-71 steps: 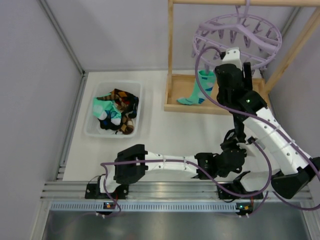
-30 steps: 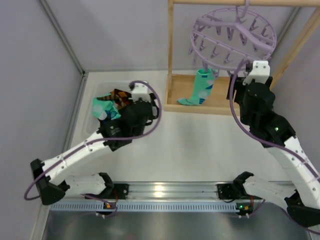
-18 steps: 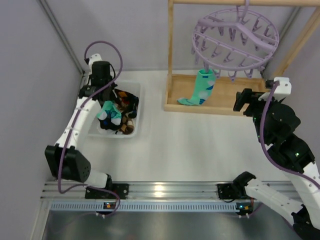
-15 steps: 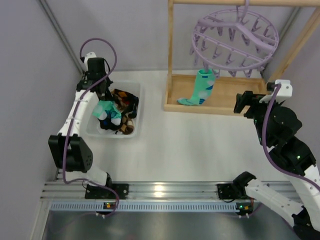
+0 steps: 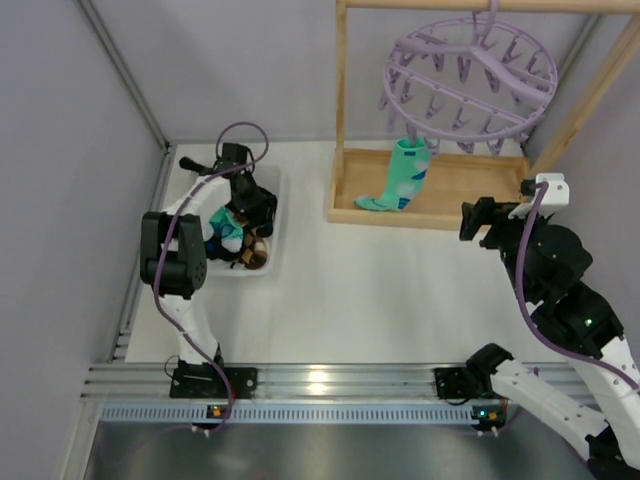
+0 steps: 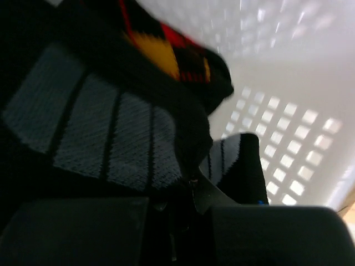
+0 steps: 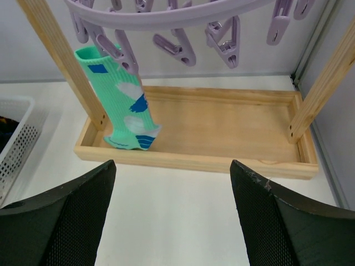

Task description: Remove the socks clipped to the hanger

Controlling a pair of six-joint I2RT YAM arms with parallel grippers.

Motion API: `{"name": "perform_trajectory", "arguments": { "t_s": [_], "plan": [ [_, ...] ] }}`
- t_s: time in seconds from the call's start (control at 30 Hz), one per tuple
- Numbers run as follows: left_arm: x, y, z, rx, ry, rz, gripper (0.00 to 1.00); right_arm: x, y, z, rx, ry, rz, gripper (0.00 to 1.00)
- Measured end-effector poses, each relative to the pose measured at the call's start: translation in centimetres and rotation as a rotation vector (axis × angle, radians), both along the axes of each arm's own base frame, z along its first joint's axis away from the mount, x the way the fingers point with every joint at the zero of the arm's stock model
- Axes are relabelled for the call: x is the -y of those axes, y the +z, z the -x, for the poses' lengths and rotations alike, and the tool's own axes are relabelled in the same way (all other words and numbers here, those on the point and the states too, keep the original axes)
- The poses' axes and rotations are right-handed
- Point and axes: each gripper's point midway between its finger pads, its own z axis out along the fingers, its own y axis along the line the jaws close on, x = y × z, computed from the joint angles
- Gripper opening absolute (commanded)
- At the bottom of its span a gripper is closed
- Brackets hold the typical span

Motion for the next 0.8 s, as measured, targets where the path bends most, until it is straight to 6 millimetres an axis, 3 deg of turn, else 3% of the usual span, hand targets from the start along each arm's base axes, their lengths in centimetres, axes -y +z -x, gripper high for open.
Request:
{"name": "perform_trajectory", "arguments": {
  "t_s": [0.13, 0.4, 0.57, 0.8],
  "plan": [
    [2.3, -2.7, 1.3, -0.067, -0.045, 0.032, 0.0, -0.1, 0.1, 0.3, 0.008, 0.015, -0.007, 0.8],
    [5.2, -2.2, 1.6, -0.046, -0.106, 0.03, 0.0, 0.2, 0.5, 0.7, 0.025, 0.017, -0.018, 0.81],
    [5.3, -0.1, 2.4, -0.003, -0.105, 0.011, 0.0, 0.1, 0.4, 0.8, 0.026, 0.022, -0.019, 0.81],
    [3.4, 5.0, 1.9, 0.122, -0.028, -0.022, 0.0, -0.3, -0.2, 0.6, 0.015, 0.039, -0.014, 0.81]
  ]
}}
